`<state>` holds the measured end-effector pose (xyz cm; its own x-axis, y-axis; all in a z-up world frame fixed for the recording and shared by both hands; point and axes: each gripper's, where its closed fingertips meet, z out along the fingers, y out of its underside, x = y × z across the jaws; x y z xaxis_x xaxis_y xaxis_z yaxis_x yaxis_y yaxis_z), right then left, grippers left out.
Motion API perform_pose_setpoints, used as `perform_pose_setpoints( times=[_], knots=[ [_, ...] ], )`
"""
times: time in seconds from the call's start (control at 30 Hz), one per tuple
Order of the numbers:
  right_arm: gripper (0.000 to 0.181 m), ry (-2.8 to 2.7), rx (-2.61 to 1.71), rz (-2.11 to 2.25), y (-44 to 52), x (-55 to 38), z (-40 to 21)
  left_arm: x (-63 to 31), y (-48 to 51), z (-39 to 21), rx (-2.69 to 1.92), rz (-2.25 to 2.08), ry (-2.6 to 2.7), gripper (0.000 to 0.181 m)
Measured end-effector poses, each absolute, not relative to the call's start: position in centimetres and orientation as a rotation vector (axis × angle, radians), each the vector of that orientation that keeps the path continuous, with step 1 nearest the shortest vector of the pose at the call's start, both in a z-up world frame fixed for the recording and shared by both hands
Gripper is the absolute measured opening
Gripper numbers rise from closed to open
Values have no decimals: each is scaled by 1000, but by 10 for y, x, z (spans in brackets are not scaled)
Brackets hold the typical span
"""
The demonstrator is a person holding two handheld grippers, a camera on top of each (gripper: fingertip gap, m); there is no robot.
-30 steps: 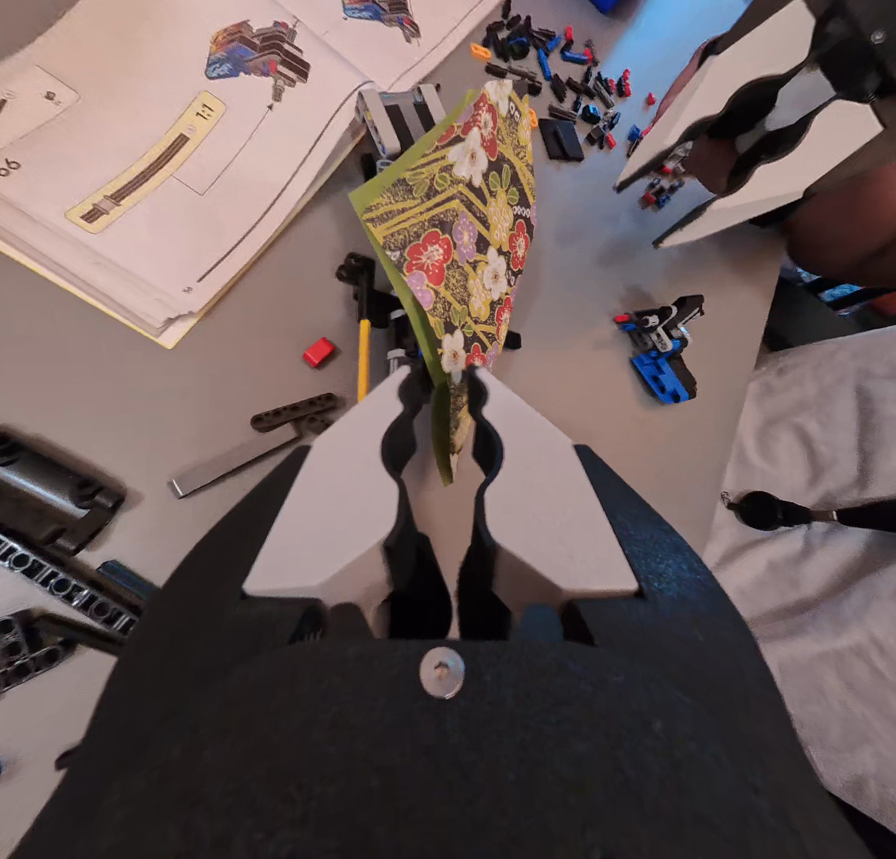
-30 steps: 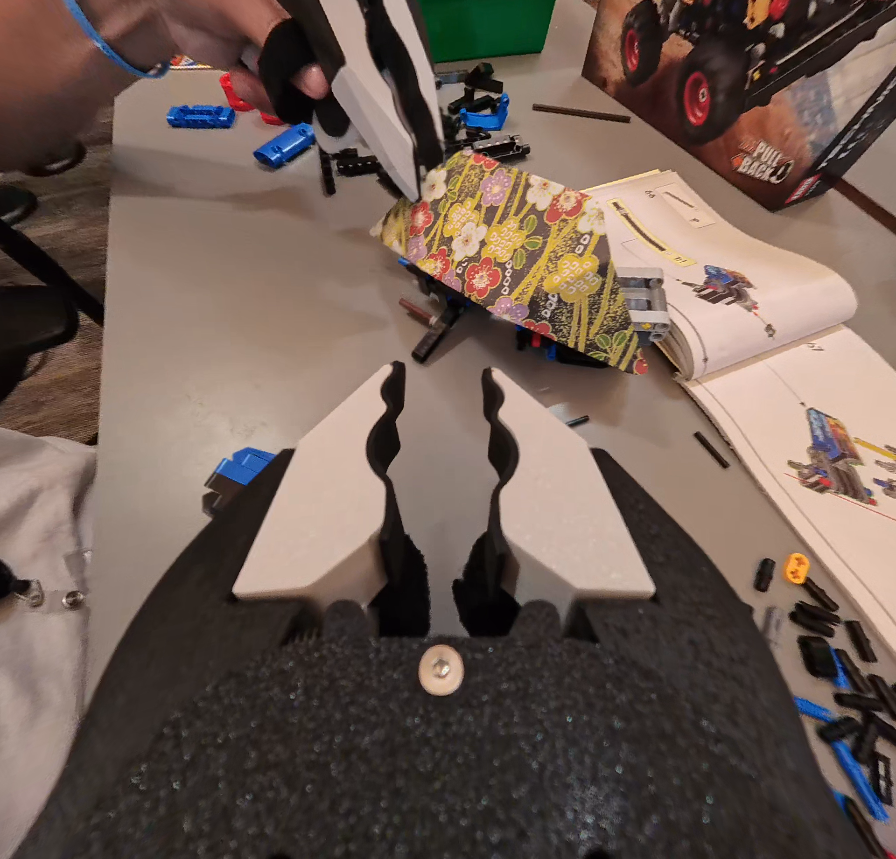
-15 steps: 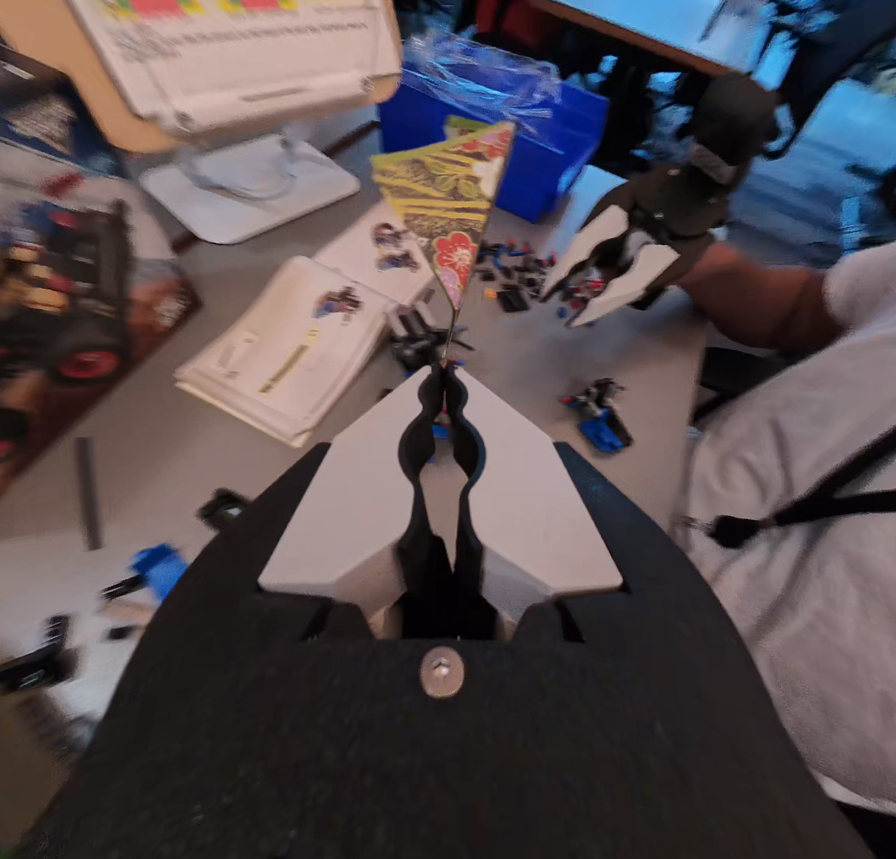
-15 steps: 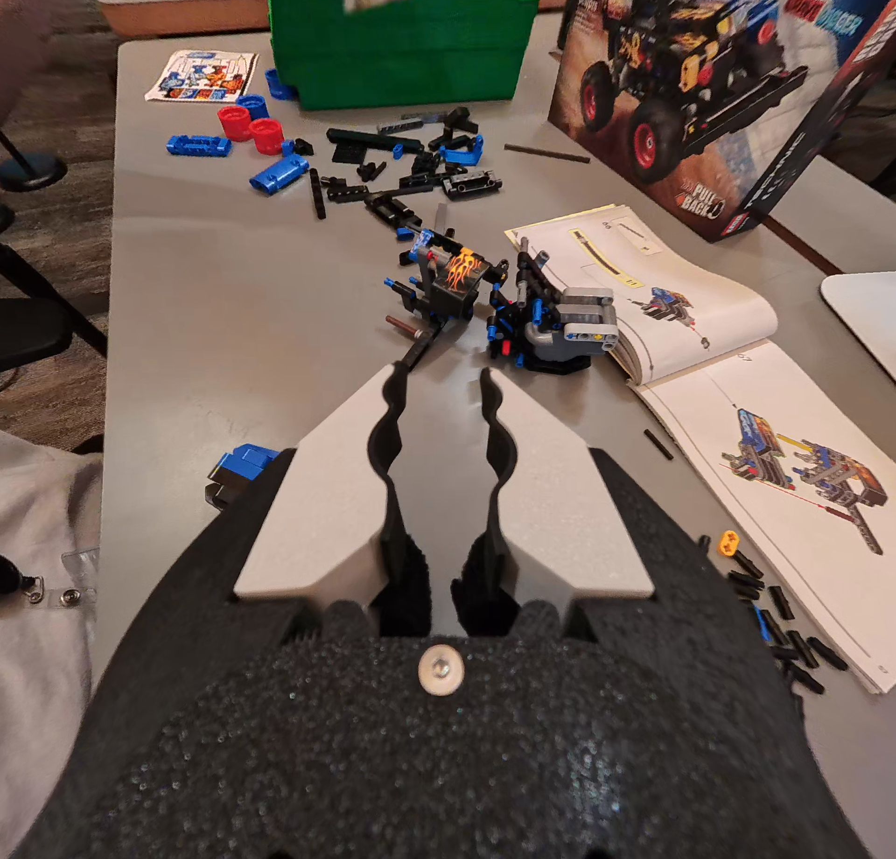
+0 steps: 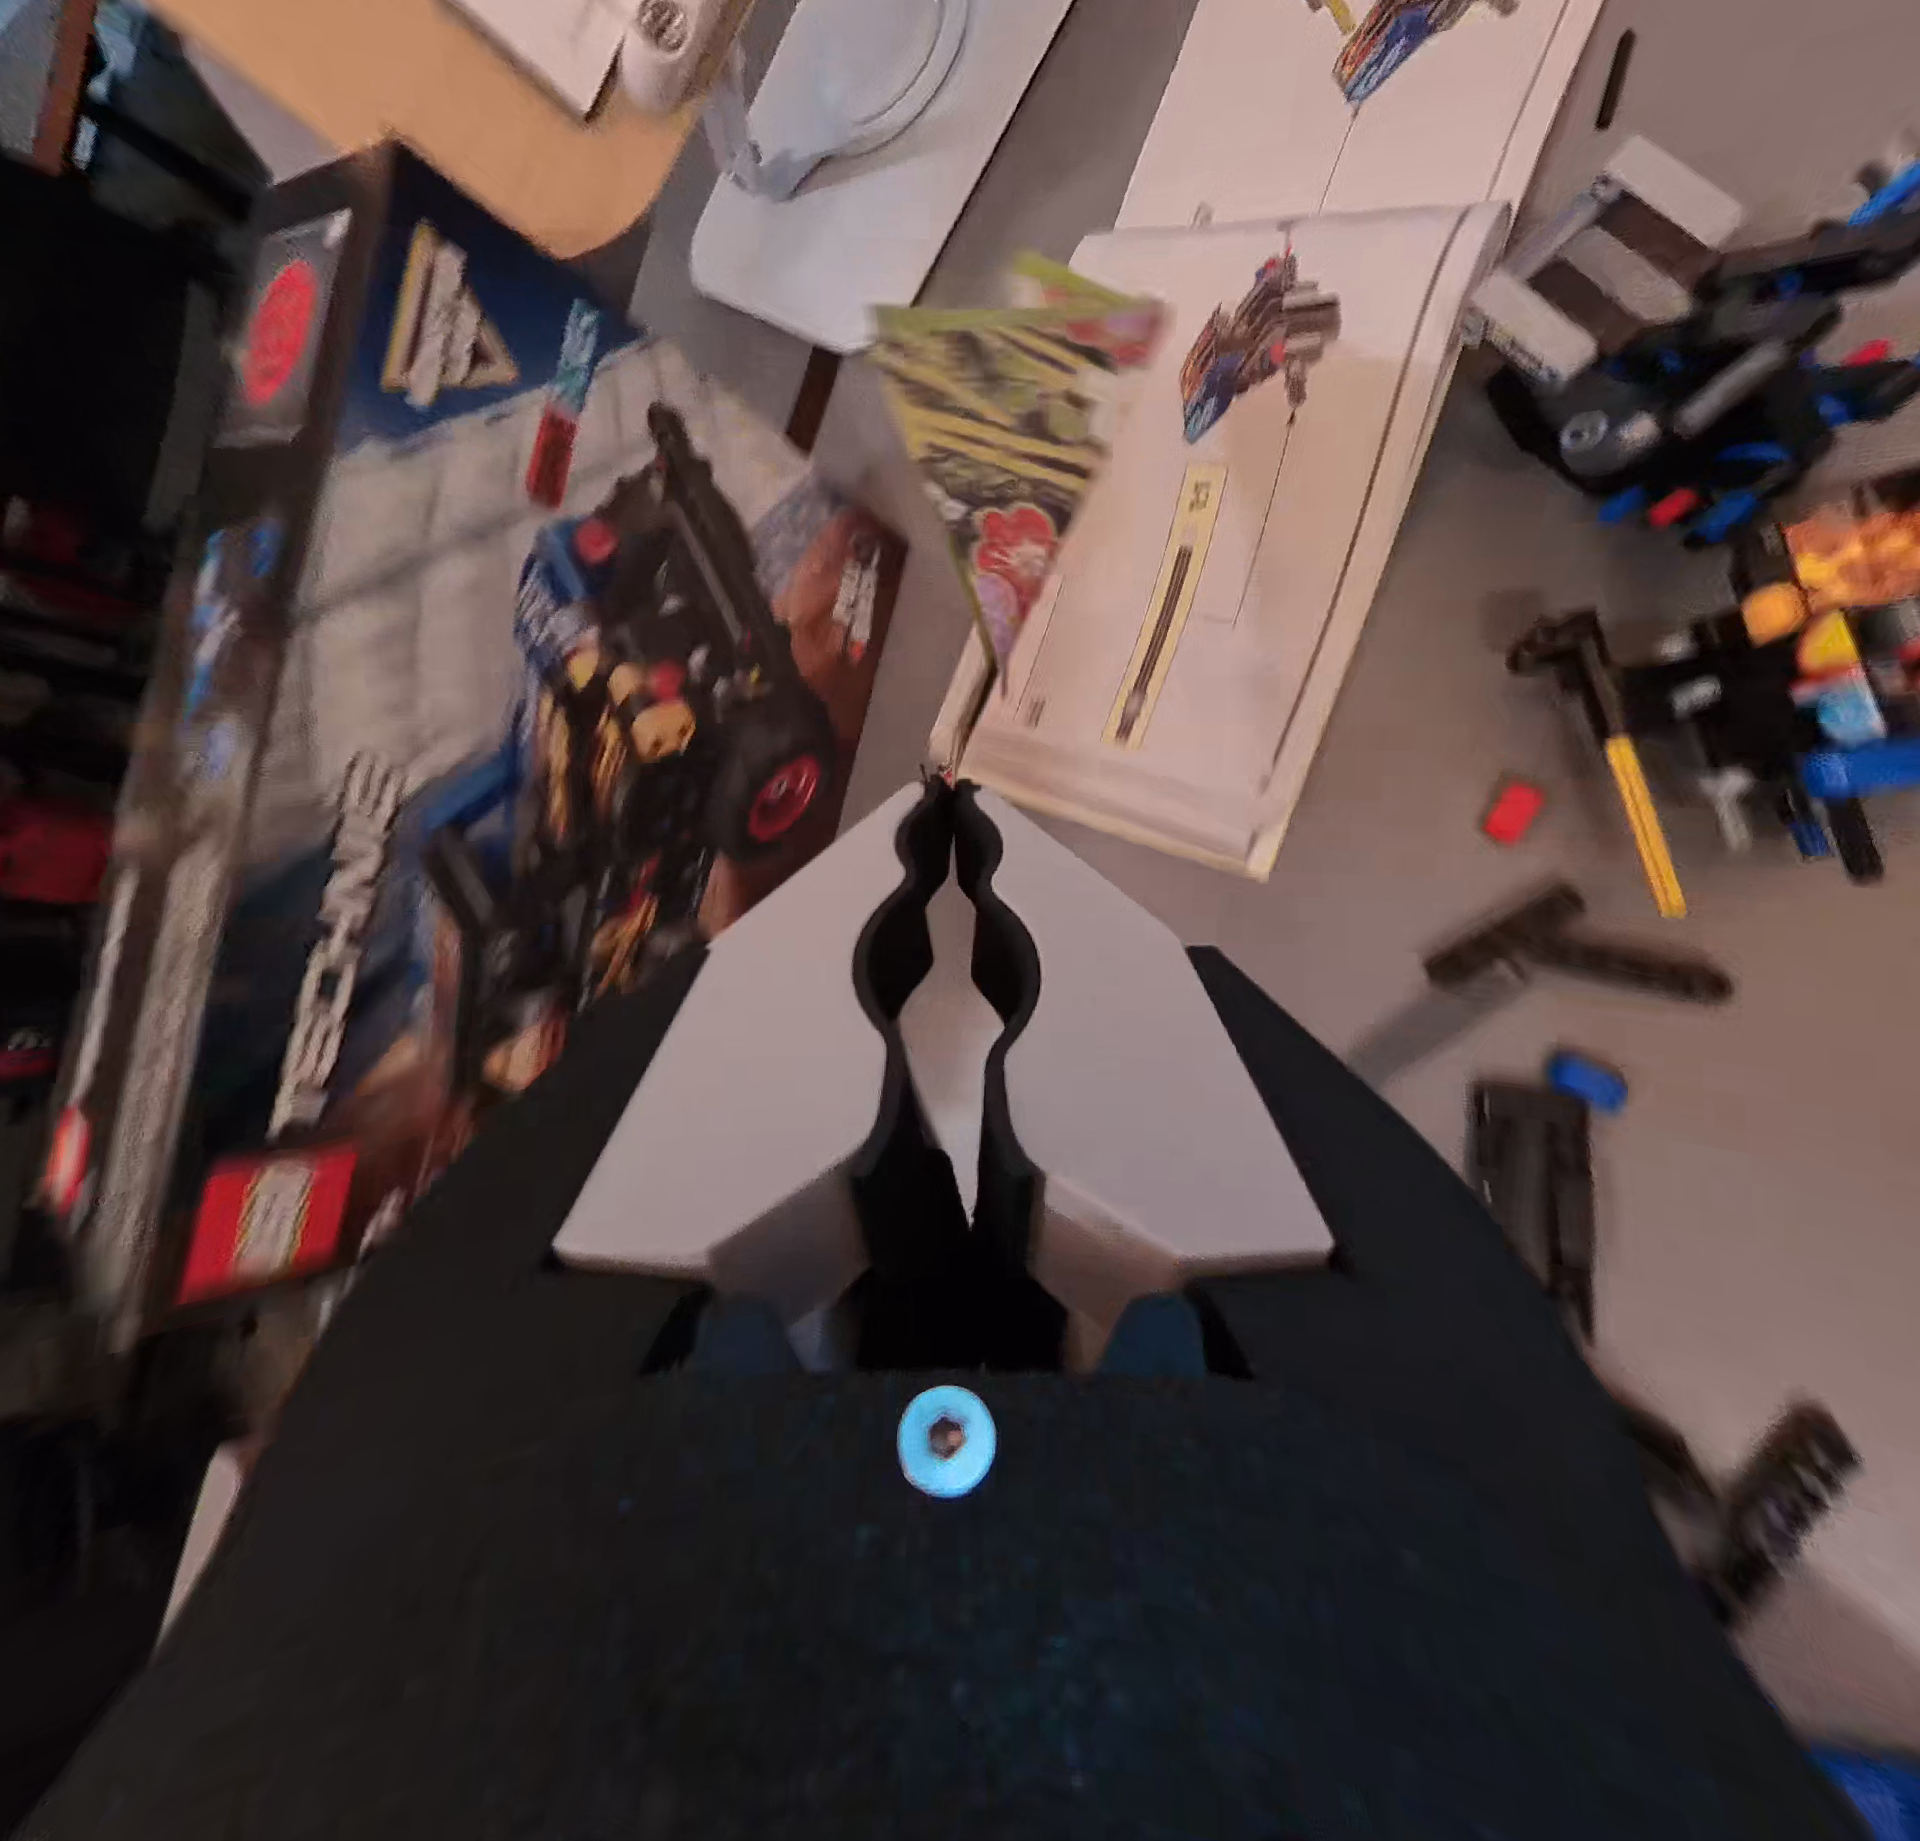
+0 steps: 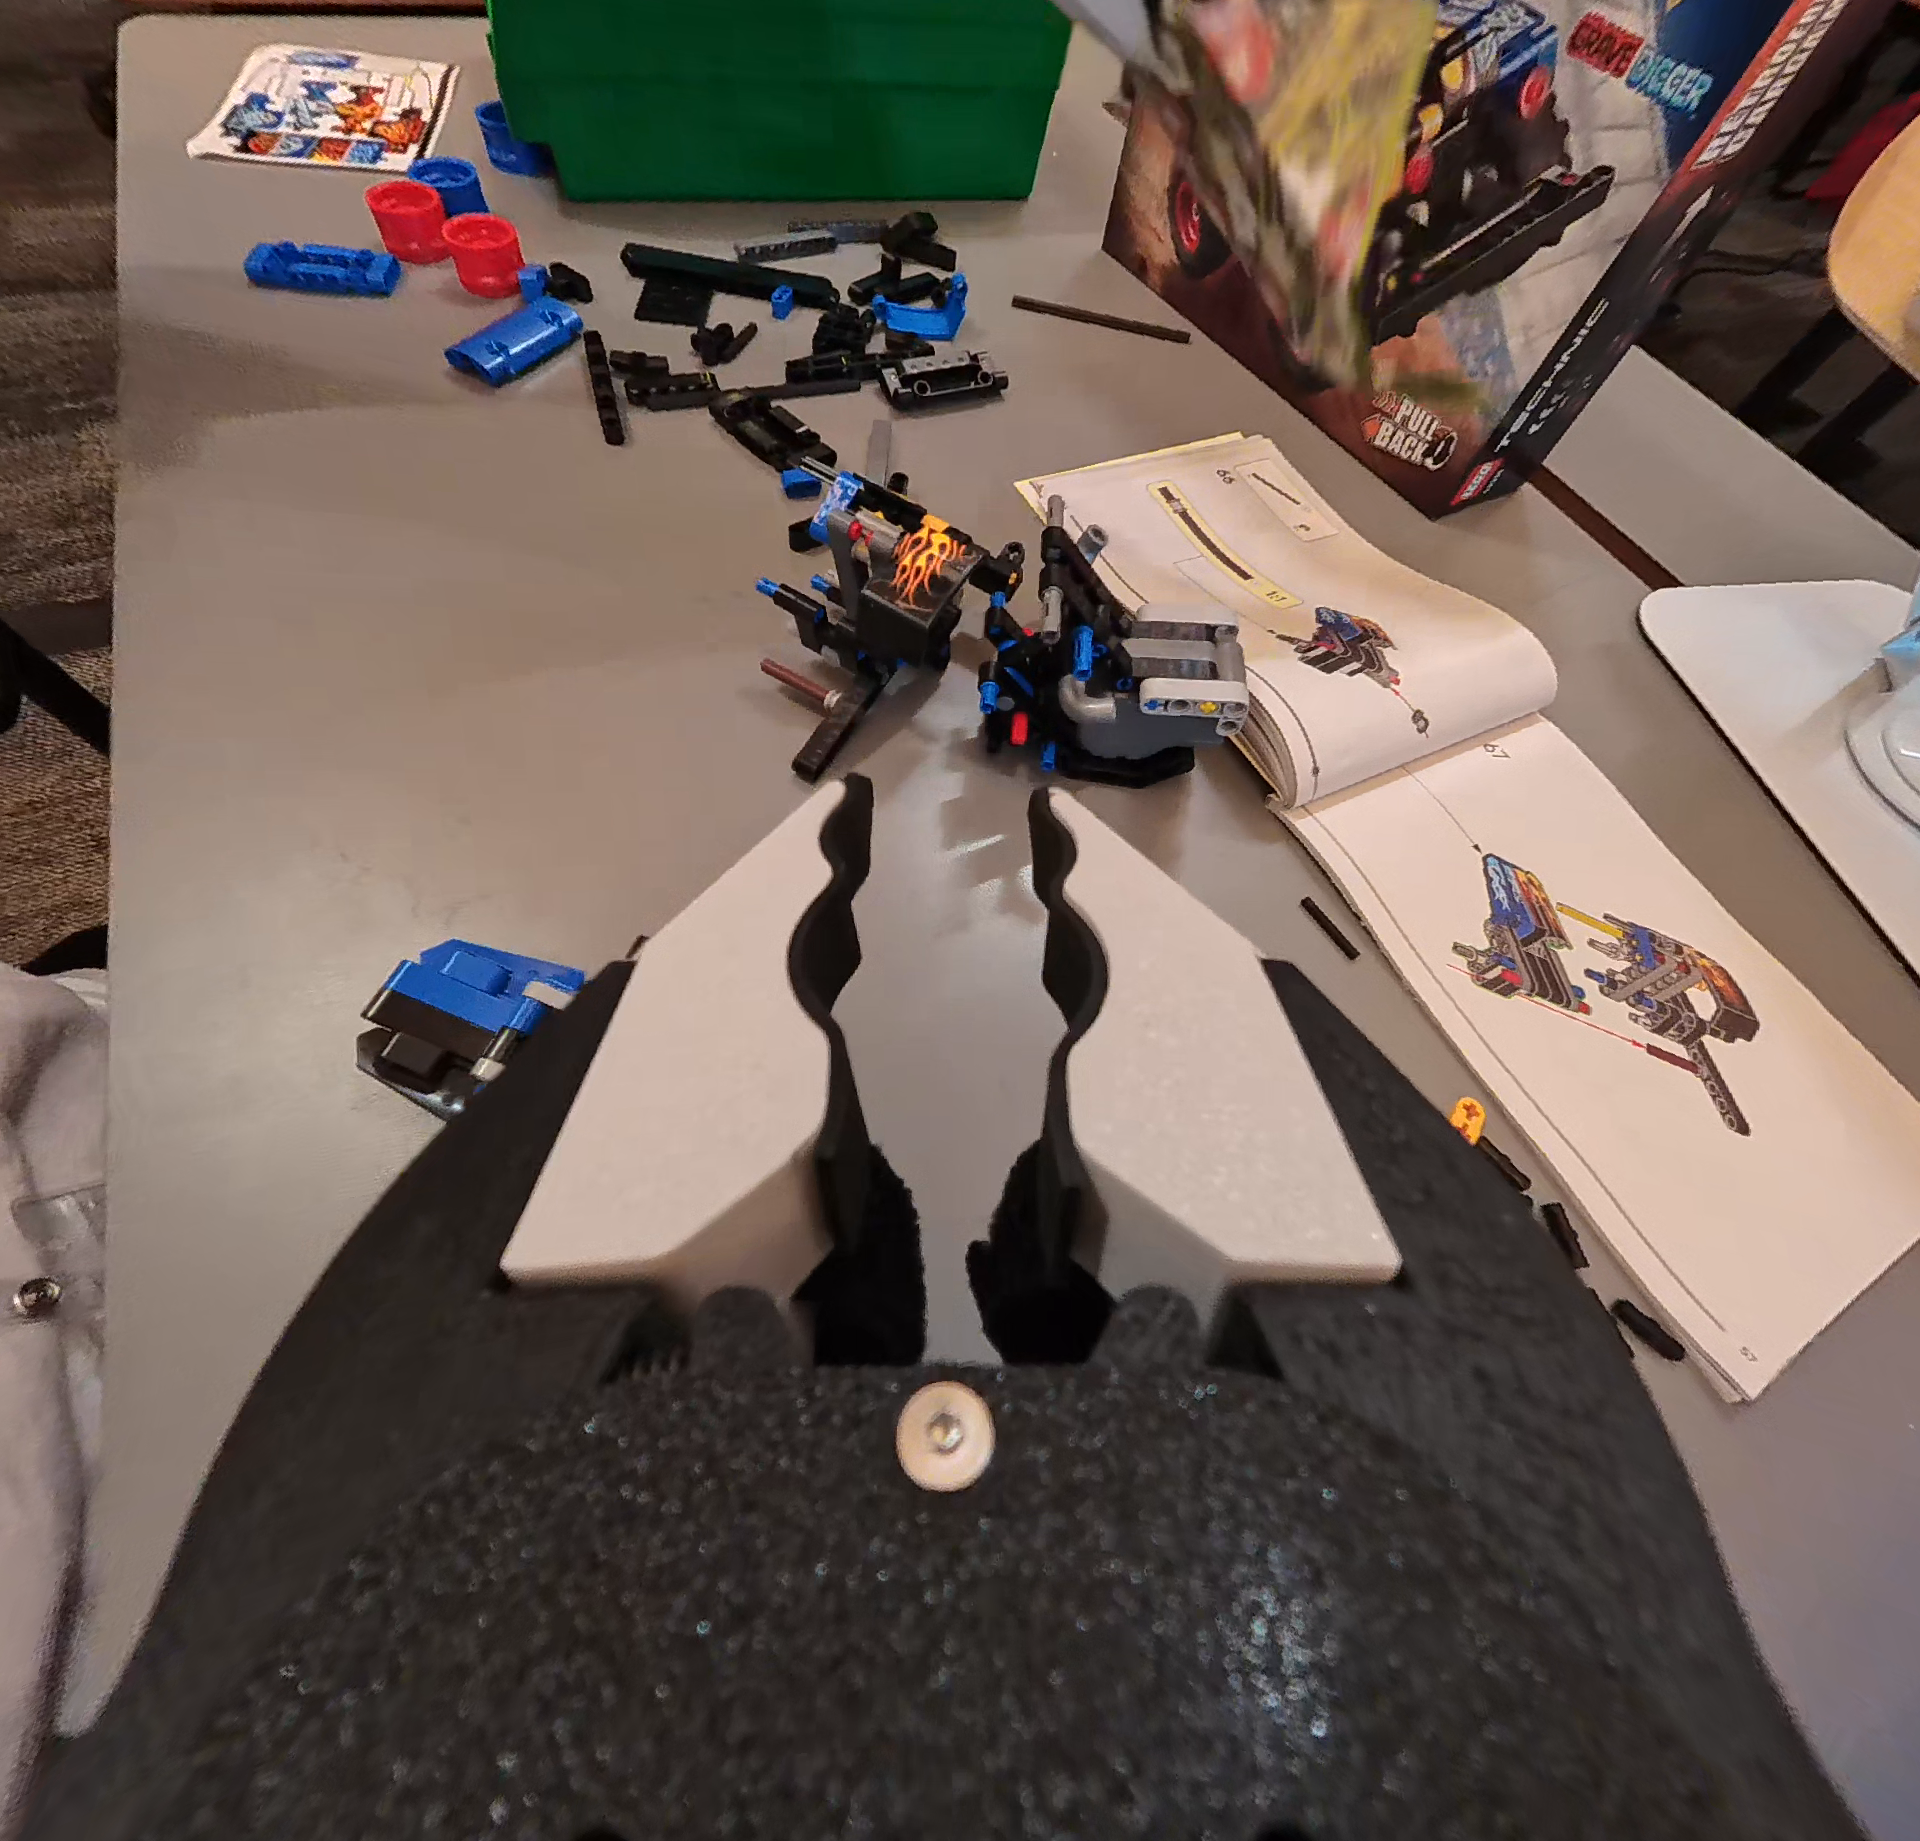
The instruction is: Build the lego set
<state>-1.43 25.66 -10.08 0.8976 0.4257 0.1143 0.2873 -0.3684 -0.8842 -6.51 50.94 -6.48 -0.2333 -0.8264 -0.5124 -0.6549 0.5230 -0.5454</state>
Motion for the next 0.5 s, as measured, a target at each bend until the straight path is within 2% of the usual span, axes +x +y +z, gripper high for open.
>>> perform_pose_setpoints(
  times=[0.03,0.3,0.5],
  knots=[
    [30,-521,-1984,160,257,-15,-103,-47,506,-73,-1184,-301,1985,0],
    [30,-509,-2025,196,260,-12,-116,91,505,-98,-1056,-218,1928,0],
    [30,-493,-2040,242,260,-11,-119,144,516,-141,-1175,-105,1905,0]
  ],
)
